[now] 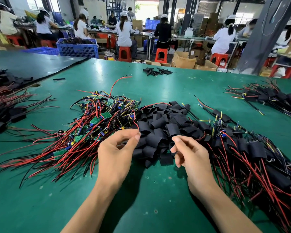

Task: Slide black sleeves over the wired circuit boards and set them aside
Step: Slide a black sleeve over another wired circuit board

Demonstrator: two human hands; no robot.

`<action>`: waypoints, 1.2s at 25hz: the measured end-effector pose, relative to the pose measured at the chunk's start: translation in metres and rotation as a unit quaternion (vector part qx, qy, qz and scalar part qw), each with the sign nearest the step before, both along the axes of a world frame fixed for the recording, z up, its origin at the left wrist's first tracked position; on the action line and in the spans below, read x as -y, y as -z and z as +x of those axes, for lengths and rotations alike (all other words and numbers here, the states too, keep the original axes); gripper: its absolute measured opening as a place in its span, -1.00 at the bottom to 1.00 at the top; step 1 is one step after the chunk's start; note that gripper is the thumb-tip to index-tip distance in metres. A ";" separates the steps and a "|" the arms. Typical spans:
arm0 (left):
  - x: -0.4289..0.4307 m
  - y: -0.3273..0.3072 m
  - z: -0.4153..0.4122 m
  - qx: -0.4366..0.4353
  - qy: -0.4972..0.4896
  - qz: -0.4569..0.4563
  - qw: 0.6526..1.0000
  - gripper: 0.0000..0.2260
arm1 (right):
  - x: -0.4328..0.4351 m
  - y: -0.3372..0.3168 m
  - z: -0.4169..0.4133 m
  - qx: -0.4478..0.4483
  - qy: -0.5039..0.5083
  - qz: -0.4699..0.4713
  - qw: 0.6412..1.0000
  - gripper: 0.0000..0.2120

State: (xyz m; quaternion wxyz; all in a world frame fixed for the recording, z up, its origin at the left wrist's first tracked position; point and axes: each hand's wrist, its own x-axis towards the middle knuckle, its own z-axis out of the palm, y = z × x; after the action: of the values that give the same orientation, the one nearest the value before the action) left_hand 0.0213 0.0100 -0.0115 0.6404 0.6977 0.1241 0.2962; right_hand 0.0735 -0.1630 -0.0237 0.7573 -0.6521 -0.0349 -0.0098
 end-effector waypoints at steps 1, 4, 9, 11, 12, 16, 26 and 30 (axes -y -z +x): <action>0.004 -0.001 -0.001 0.003 0.029 -0.012 1.000 -0.88 | 0.000 -0.001 -0.001 0.006 -0.010 0.007 1.000 -0.91; 0.014 0.000 -0.004 -0.007 0.117 -0.013 0.993 -0.88 | -0.002 -0.003 -0.003 0.028 -0.059 0.000 0.998 -0.73; 0.020 -0.003 -0.008 0.004 0.223 -0.045 0.974 -0.93 | -0.010 0.003 -0.012 0.071 -0.147 -0.095 0.982 -0.50; 0.019 -0.003 -0.009 -0.009 0.241 -0.047 0.969 -0.94 | -0.011 0.005 -0.014 0.091 -0.176 -0.127 0.972 -0.48; 0.018 -0.002 -0.009 -0.019 0.242 -0.036 0.970 -0.92 | -0.012 0.006 -0.015 0.105 -0.190 -0.143 0.966 -0.47; 0.017 0.000 -0.006 -0.021 0.211 -0.060 0.975 -0.90 | -0.016 0.008 -0.014 0.127 -0.207 -0.163 0.956 -0.49; -0.014 -0.003 0.000 0.014 0.070 -0.044 0.997 -0.77 | -0.057 -0.040 0.036 0.137 -0.034 -0.389 0.911 -0.81; -0.021 0.000 0.002 0.018 0.034 -0.048 0.998 -0.86 | -0.103 -0.044 0.062 0.079 -0.069 -0.555 0.825 -0.62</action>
State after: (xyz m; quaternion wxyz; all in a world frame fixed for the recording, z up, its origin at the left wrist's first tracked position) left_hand 0.0233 0.0307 -0.0113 0.6846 0.6649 0.1032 0.2804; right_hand 0.1356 -0.0604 0.0204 0.2611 -0.9552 -0.1386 0.0120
